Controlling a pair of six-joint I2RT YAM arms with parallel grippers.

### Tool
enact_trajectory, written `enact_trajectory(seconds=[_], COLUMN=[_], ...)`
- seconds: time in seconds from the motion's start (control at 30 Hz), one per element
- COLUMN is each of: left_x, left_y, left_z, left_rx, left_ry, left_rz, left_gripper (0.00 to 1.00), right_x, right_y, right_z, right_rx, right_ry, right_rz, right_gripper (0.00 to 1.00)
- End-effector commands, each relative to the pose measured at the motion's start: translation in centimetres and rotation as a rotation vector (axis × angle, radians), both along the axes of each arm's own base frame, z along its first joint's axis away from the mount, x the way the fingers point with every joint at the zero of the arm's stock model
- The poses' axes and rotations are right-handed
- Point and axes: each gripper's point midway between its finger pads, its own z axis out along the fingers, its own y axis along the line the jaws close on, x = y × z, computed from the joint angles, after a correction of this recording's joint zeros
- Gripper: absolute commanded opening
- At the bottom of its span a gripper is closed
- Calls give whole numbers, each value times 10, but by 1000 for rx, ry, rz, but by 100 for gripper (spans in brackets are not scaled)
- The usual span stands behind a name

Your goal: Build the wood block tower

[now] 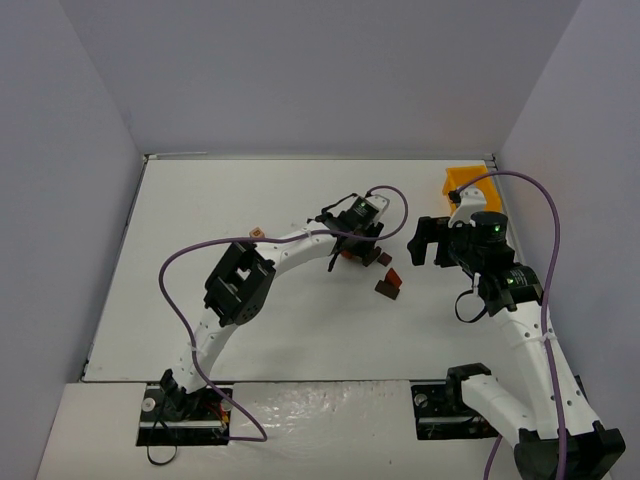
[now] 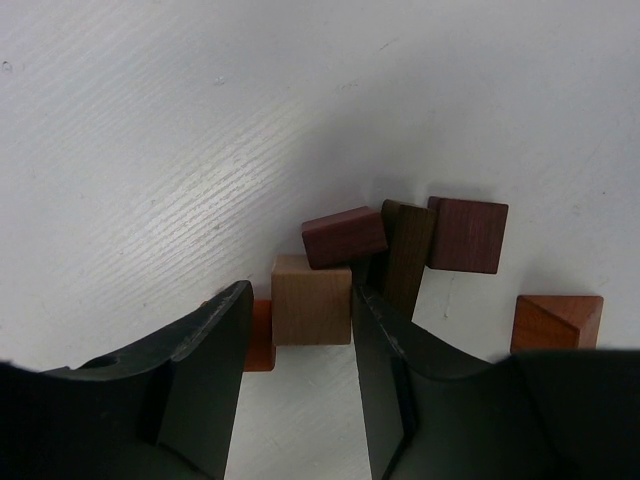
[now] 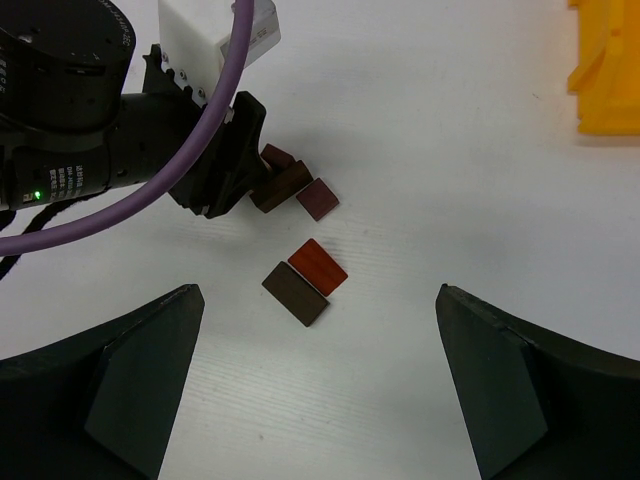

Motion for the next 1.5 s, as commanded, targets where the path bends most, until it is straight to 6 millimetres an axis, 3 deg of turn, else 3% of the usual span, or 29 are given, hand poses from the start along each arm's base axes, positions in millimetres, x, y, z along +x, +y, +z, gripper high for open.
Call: enact_trajectory(seconds=[0.0, 1.4, 1.47], left_x=[11, 2, 2], left_y=[-20, -19, -20], left_z=[44, 31, 32], left_rx=[-82, -34, -37], left_ry=[-86, -47, -48], left_rz=[-1, 12, 11], left_gripper=[40, 35, 31], right_x=[8, 8, 7], right_y=[1, 1, 1], right_z=[28, 27, 27], right_rx=[16, 10, 8], right_ry=[-91, -90, -91], right_rz=[-10, -5, -3], right_gripper=[100, 100, 100])
